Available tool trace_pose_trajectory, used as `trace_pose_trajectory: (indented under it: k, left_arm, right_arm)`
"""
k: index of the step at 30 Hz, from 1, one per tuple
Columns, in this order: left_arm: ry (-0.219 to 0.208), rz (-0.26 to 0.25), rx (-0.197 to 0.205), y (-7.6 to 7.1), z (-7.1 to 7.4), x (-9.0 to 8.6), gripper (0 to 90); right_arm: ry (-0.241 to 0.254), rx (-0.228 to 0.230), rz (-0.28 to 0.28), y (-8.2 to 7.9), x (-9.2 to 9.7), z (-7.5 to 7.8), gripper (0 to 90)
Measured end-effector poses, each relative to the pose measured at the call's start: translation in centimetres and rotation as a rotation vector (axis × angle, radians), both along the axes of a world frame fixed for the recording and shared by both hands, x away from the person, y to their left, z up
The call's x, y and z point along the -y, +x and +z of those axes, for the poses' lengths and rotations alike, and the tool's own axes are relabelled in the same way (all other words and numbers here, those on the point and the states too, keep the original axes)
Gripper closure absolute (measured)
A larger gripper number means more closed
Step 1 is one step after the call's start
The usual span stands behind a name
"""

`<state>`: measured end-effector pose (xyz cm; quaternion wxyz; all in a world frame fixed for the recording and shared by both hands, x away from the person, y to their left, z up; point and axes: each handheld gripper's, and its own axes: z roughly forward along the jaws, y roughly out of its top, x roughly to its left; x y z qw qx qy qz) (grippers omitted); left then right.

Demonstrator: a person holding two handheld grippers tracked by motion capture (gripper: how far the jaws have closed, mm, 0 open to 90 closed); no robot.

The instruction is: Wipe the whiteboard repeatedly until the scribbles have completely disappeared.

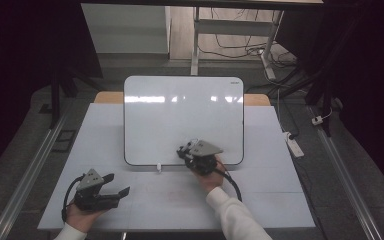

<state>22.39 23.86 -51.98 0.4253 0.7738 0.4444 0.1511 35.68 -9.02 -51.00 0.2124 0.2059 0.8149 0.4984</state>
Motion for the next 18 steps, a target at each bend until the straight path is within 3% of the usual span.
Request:
trace_pose_trajectory:
  k: [1, 2, 5, 6, 7, 9, 11, 12, 14, 16, 17, 18]
  left_arm:
    - [-0.001, 0.0, 0.0, -0.1, 0.0, 0.0, 21.6]
    - [-0.001, 0.003, 0.003, -0.1, 0.0, -0.1, 21.6]
    - [-0.006, 0.006, 0.005, -0.2, 0.1, -0.2, 21.6]
    - [-0.007, 0.007, 0.004, -0.2, 0.0, -0.2, 21.7]
    - [-0.007, 0.005, 0.001, -0.1, 0.0, -0.2, 21.7]
    - [-0.004, 0.004, -0.001, 0.0, 0.0, -0.1, 21.7]
    - [-0.003, 0.0, 0.001, -0.1, 0.0, -0.2, 21.7]
    - [-0.003, 0.003, 0.003, -0.2, 0.0, -0.2, 21.7]
    - [-0.007, 0.007, 0.004, -0.3, 0.1, -0.3, 21.7]
    - [-0.008, 0.009, 0.003, -0.2, 0.1, -0.3, 21.7]
    - [-0.006, 0.006, 0.002, -0.1, 0.0, -0.2, 21.7]
    - [-0.003, 0.003, 0.0, 0.0, 0.0, -0.2, 21.7]
  right_arm:
    - [-0.039, 0.03, 0.012, -0.2, -0.2, 0.0, 77.1]
    - [-0.033, 0.028, 0.006, 0.1, 0.2, 0.2, 77.1]
    - [0.074, 0.036, -0.122, 1.5, 2.7, 1.4, 77.1]
    - [0.096, 0.013, -0.126, 1.6, 2.9, 1.3, 77.1]
    - [0.076, 0.013, -0.118, 1.2, 2.5, 1.2, 77.1]
    - [-0.001, 0.0, -0.025, 0.1, 1.1, 0.3, 77.1]
    - [-0.069, 0.04, 0.008, -0.5, 0.7, 0.0, 77.1]
    - [-0.045, 0.033, -0.009, -0.1, 1.3, 0.3, 77.1]
    - [0.029, 0.045, -0.114, 0.9, 3.0, 1.1, 77.1]
    - [0.08, 0.023, -0.141, 1.2, 3.7, 1.2, 77.1]
    - [0.063, 0.021, -0.129, 0.8, 3.3, 1.0, 77.1]
    - [0.023, 0.019, -0.083, 0.3, 2.6, 0.6, 77.1]
